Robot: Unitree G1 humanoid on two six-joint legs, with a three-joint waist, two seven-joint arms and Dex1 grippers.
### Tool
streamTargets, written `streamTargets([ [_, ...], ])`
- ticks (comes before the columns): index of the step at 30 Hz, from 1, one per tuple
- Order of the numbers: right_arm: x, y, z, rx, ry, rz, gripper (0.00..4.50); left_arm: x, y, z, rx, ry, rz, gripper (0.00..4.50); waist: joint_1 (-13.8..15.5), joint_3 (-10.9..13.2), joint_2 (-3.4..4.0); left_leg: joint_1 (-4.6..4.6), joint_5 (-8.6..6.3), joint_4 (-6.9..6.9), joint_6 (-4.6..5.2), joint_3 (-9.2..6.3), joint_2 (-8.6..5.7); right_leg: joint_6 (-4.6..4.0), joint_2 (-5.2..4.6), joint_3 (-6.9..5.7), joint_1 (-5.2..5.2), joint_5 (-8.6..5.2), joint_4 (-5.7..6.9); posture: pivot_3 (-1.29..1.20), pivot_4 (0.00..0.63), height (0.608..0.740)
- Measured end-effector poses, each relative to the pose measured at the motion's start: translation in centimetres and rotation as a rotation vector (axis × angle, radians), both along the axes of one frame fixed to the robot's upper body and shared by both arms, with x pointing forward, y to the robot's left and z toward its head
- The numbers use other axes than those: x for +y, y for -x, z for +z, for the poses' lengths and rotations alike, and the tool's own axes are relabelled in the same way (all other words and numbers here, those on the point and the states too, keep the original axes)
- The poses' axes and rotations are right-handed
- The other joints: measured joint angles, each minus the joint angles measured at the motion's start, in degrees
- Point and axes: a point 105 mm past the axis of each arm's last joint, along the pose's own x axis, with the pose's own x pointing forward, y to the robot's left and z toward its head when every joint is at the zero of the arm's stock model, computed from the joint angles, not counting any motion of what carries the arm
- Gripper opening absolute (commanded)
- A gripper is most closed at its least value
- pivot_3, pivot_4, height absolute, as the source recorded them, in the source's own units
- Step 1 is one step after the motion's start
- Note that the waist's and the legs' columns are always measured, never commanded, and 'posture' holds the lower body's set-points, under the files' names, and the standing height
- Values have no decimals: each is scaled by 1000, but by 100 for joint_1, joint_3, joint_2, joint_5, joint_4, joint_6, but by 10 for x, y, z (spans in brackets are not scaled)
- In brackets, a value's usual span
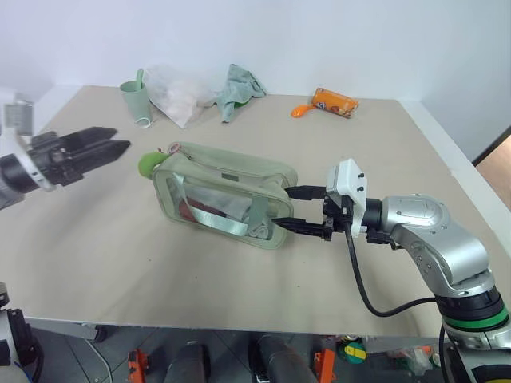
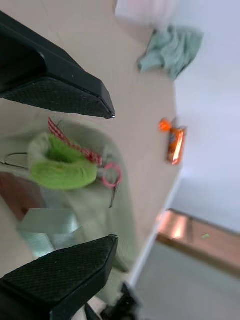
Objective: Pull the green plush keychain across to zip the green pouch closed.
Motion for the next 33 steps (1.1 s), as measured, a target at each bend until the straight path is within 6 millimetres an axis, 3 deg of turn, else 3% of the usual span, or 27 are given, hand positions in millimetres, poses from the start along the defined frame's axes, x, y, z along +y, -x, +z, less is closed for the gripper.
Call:
streamTargets([
  [3,4,0,-6,7,18,25,700,23,11,1,3,102,85,3859,-12,0,0,4,0,-2,0,6,3,0,0,3,0,0,0,0,150,737],
  [5,4,0,-8,17,19,35,75,35,15,-11,48,132,135,3859,-22,0,0,7,0,-6,0,5,5,-1,0,0,0,0,0,0,150,737],
  [8,5,0,-8,21,18,47,27,40,17,-39,136,149,173,3859,-18,-1,-2,7,2,-5,-3,1,9,-4,0,-9,1,2,0,0,150,737],
  [11,4,-5,-7,4,28,32,27,31,18,-52,172,150,159,3859,-14,-3,-5,7,4,-3,-6,2,12,-7,-2,-15,0,5,0,0,150,737],
  [20,6,-7,-9,-1,43,27,27,-19,18,-54,180,56,-22,3859,-18,-5,-9,16,8,-13,-12,7,14,-8,3,-12,1,8,0,0,150,737],
  [28,6,-4,-9,3,39,26,27,-29,-1,-65,207,7,-40,3859,-16,-5,-9,15,9,-15,-13,6,14,-9,4,-12,0,7,0,0,150,737],
  [33,5,-2,-9,7,31,14,27,-32,-9,-57,177,9,-45,3859,-14,-5,-9,14,8,-17,-13,8,11,-9,2,-10,0,6,0,0,150,737],
])
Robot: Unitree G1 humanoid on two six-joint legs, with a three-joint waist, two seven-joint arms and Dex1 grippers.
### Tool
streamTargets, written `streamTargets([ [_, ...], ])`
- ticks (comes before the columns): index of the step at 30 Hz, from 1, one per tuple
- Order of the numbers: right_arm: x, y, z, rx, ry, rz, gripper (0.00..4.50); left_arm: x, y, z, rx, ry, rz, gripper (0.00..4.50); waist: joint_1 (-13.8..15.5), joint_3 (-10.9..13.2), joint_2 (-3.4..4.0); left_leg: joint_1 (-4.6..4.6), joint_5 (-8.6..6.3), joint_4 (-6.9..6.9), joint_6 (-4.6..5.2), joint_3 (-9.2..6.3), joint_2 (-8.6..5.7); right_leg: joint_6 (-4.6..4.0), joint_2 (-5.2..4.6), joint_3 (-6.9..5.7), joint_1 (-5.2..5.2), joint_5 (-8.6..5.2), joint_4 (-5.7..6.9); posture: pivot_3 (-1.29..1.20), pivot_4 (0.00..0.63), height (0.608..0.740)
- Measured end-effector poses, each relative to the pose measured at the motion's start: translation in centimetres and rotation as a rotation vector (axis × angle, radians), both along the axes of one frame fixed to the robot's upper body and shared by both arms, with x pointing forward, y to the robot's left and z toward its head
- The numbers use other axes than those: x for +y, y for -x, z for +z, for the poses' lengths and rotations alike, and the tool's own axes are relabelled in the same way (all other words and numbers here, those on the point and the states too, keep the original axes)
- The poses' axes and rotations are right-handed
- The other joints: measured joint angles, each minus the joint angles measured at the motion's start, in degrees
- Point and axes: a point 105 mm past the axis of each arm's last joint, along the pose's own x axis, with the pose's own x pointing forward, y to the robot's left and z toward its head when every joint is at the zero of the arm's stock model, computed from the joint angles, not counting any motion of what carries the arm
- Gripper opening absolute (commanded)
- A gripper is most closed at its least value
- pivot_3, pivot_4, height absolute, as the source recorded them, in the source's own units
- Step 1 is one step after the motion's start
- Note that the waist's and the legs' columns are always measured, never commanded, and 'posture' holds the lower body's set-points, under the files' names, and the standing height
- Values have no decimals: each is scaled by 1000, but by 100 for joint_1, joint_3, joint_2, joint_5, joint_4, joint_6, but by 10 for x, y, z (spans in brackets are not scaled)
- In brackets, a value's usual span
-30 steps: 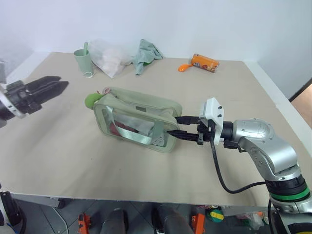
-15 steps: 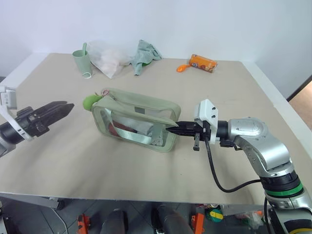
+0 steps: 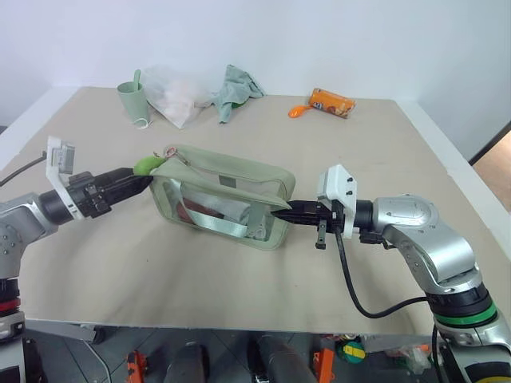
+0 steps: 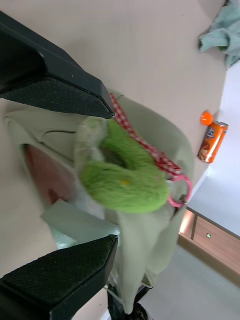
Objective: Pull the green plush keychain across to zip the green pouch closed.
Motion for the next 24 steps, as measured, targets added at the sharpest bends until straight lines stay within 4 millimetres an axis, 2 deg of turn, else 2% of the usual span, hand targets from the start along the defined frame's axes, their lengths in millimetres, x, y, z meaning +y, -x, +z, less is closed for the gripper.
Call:
streamTargets([
  [3,0,2,-1,1,1,1,0,-3,-2,5,-22,6,-7,3037,0,0,0,0,0,0,0,1,-1,0,-1,1,0,0,0,0,150,737],
  [12,0,2,-1,4,4,-5,0,-8,-2,5,-24,47,-33,34,0,0,0,0,0,0,0,-2,-1,0,0,0,1,0,0,0,150,737],
  [19,-1,2,0,1,4,-8,0,-14,-5,10,-35,60,-41,34,8,0,0,-1,0,1,0,-3,-1,1,-1,-2,1,1,0,0,150,737],
  [24,-1,2,0,1,6,-6,0,-49,-10,57,-199,73,-134,34,37,0,-2,-2,6,2,-4,-7,-9,9,0,1,5,5,0,0,150,737],
])
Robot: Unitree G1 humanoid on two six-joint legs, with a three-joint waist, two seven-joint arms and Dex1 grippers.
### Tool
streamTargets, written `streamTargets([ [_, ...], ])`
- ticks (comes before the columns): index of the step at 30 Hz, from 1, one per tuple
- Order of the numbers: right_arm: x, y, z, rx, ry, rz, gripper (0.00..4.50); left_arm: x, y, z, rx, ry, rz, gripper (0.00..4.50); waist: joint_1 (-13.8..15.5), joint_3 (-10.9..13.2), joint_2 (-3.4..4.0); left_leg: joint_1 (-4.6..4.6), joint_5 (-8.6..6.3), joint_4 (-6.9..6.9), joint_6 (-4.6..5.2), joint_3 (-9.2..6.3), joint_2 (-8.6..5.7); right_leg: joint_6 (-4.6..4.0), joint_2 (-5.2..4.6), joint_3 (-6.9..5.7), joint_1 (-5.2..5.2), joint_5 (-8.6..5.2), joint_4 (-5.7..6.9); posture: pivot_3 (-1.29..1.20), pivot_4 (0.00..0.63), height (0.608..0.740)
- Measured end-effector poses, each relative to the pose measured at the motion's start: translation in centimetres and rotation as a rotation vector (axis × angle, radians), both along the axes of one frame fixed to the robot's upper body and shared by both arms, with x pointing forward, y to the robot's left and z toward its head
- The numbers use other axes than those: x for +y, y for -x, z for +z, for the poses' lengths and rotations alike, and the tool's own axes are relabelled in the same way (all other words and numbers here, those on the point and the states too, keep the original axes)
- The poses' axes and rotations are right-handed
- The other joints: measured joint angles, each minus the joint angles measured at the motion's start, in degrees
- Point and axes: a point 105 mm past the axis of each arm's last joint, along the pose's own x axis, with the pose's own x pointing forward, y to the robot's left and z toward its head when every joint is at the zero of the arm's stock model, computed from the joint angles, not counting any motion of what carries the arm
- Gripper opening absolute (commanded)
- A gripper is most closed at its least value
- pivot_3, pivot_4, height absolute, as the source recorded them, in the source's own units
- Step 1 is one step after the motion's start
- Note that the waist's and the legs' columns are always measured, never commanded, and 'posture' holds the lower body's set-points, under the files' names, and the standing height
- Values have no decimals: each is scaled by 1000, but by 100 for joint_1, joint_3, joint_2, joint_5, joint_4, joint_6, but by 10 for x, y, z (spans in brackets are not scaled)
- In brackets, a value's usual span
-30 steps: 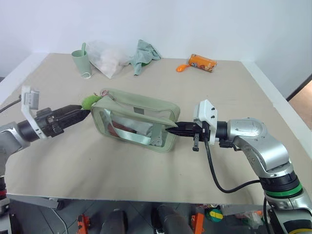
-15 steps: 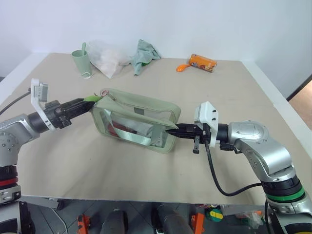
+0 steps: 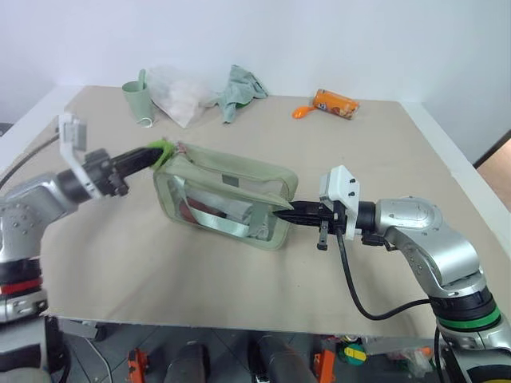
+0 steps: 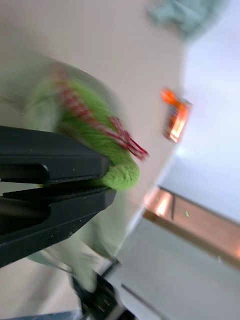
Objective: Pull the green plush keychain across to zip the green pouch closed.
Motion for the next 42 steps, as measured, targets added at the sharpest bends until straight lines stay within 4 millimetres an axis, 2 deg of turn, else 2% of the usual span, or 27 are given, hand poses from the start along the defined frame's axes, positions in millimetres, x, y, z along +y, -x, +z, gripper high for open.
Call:
streamTargets([
  [2,0,0,0,0,-1,1,0,-10,2,14,-50,-15,-27,34,-28,0,1,3,0,-4,0,5,0,0,1,8,0,0,0,0,150,737],
  [4,0,0,0,-1,-1,1,0,-20,6,16,-65,-39,-61,34,-45,1,1,6,0,-12,0,7,-1,-3,1,11,-1,-2,0,0,150,737],
  [7,0,0,0,-2,-2,-1,0,-33,12,10,-53,-89,-123,34,-43,1,1,5,0,-17,0,2,-1,-7,2,6,-2,-5,0,0,150,737],
  [10,0,-1,0,-3,-4,-6,0,-39,15,-9,-23,-188,-151,34,-43,1,2,10,0,-22,0,2,-2,-8,1,8,-2,-6,0,0,150,737],
  [13,0,-1,1,-5,-6,-14,0,-37,13,-23,12,-221,-146,959,-38,1,2,9,2,-21,-2,1,-4,-8,-1,5,-1,-6,0,0,150,737],
  [14,0,-1,1,-6,-6,-15,0,-35,12,-25,17,-223,-143,1419,-36,1,1,9,2,-21,-2,1,-5,-8,-2,6,-1,-6,0,0,150,737],
  [20,0,-1,1,-6,-7,-15,0,-27,7,-27,38,-208,-113,3397,-31,1,1,9,2,-21,-2,3,-6,-8,-4,7,-1,-6,-1,0,150,737],
  [22,0,-1,1,-6,-7,-15,0,-25,7,-22,28,-188,-105,3397,-31,1,1,8,2,-21,-2,2,-5,-8,-3,6,-2,-6,-1,0,150,737],
  [27,0,-1,1,-5,-6,-13,0,-18,13,7,-15,-83,-114,3397,-32,1,2,8,3,-21,-2,1,-5,-7,-3,6,-1,-6,-1,0,150,737],
  [31,1,-1,1,-6,-6,-10,0,-4,23,17,-14,-45,-110,3397,-49,1,2,10,2,-25,-2,3,-3,-8,-1,7,-3,-6,-1,0,150,737],
  [34,1,-1,1,-5,-6,-7,0,21,28,6,31,-100,-38,3397,-76,1,2,17,3,-37,-2,3,-3,-15,-2,6,-3,-10,-1,0,150,737],
  [39,2,-1,1,-4,-4,0,0,58,28,-46,193,-213,91,3397,-75,2,3,17,3,-38,-2,1,-1,-23,-5,-1,-3,-15,-1,0,150,737],
  [42,2,0,1,-2,-2,6,0,61,26,-55,212,-224,101,3397,-61,0,-4,15,5,-38,-6,-3,-1,-23,-6,-6,-3,-15,-2,0,150,737],
])
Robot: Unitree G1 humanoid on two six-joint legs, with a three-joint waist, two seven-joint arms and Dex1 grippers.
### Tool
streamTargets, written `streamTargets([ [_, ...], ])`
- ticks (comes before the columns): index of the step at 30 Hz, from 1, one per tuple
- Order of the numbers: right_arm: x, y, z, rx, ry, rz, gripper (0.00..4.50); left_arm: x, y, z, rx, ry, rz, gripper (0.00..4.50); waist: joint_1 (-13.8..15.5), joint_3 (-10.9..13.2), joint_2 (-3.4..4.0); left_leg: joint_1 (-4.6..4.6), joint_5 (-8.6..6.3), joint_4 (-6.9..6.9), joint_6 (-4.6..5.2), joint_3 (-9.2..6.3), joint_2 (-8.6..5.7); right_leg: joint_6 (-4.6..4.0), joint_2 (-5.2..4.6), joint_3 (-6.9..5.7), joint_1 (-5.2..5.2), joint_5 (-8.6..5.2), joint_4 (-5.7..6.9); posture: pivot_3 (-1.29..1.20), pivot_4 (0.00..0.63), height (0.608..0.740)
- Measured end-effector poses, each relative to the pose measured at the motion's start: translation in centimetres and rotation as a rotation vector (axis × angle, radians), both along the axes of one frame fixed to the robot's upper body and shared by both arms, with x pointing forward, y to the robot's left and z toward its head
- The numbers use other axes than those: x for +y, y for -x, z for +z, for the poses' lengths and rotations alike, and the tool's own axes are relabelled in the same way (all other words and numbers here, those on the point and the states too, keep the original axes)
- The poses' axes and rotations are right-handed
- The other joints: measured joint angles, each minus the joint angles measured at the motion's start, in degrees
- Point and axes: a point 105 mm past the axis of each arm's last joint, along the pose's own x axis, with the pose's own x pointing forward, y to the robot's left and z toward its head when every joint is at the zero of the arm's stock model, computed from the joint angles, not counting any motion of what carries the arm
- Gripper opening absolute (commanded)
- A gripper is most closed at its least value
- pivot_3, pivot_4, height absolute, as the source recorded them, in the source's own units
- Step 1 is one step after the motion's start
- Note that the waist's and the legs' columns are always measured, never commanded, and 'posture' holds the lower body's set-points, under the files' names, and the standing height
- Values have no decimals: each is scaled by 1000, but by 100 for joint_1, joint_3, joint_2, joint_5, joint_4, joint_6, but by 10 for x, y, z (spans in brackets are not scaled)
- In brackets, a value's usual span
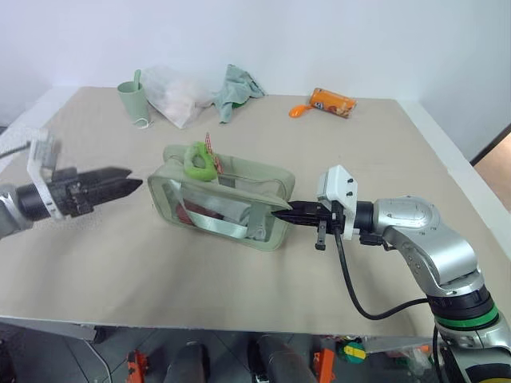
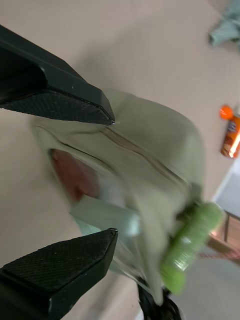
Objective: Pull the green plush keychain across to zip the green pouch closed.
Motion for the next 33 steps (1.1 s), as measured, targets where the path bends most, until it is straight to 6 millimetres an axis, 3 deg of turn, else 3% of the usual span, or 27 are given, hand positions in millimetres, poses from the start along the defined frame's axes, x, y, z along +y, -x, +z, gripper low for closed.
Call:
streamTargets([
  [10,0,0,0,5,0,2,0,-20,-16,-13,18,5,-54,3397,-8,1,2,-2,0,-8,0,6,0,0,3,6,-7,0,0,0,150,737],
  [13,0,0,1,8,-2,0,0,-23,-19,-18,26,1,-64,2646,-7,1,2,-3,0,-10,0,4,-1,-2,2,5,-6,-2,0,0,150,737],
  [16,0,1,1,9,-2,-2,0,-27,-18,-21,26,17,-88,1492,-6,1,1,-4,0,-10,0,4,-1,-2,2,5,-7,-2,0,0,150,737],
  [21,-6,0,2,4,7,-28,0,-33,-13,-16,24,24,-125,10,-10,1,1,-5,0,-10,0,5,-2,-2,2,6,-8,-2,-1,0,150,737],
  [32,-16,-7,4,13,12,-44,0,-37,15,-30,85,1,-167,10,-20,1,3,-2,0,-12,0,2,2,-3,4,3,-8,-2,-1,0,150,737],
  [33,-16,-9,6,12,5,-45,734,-37,16,-31,85,-4,-164,0,-20,1,2,-2,0,-11,0,3,1,-2,3,4,-8,-2,-1,0,150,737],
])
